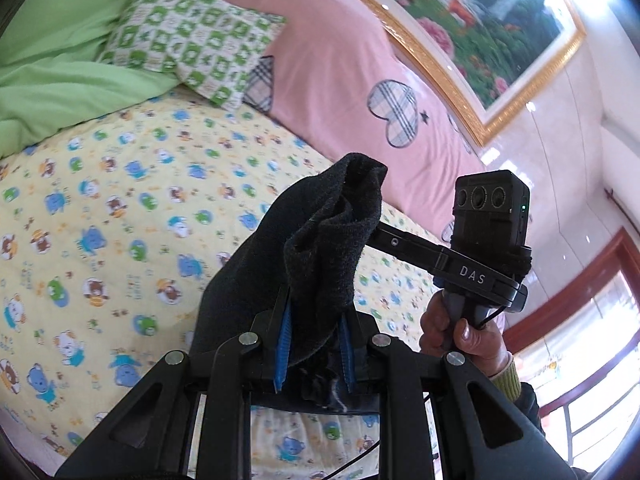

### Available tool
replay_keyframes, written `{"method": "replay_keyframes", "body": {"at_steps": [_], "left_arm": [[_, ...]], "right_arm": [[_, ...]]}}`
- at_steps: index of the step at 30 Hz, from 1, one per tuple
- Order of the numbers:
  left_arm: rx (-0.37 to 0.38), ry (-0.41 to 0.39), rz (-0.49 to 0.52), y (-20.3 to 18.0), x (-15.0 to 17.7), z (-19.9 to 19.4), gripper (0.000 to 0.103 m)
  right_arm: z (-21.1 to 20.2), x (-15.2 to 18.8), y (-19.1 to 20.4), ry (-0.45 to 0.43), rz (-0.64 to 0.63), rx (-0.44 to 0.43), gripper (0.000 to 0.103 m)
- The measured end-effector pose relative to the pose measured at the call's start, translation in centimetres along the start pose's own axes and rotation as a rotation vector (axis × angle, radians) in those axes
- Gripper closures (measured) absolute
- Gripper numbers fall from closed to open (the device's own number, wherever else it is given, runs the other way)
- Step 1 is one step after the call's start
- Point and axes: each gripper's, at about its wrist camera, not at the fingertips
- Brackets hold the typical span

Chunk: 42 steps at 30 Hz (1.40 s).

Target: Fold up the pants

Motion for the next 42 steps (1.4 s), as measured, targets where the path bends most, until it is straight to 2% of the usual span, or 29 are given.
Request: {"method": "replay_keyframes", "body": {"at_steps": [6,12,29,42], "left_arm": [[0.021,0.079,0.072,-3.4,1.3,3.3,0.082],[0.037,0.169,0.108,-5.4,3.2,6.8,0.082],[0.037,0.327,0.158,-7.1,7.3,12.6,0.082],[0.032,0.408,0.193,-8.1,9.0,16.1,0.082]], "right_arm": [[-3.8,2.7,-2.7,-0.071,0.081,0.019,0.081],[-5.9,5.8,-5.2,-0.114,0.154,0.023,0.081],[-9.0,13.4,-9.8,-0.179,0.31,0.022,0.082],[-10.5,16.7,-12.0,-0.213,0.383,0.033,0.082]]}}
Point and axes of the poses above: each gripper's, at about its wrist camera, not at the fingertips, and z roughly the way its jaws point, y to its left, x to its underside, and after that the axes turned 13 degrees about x, right-handed
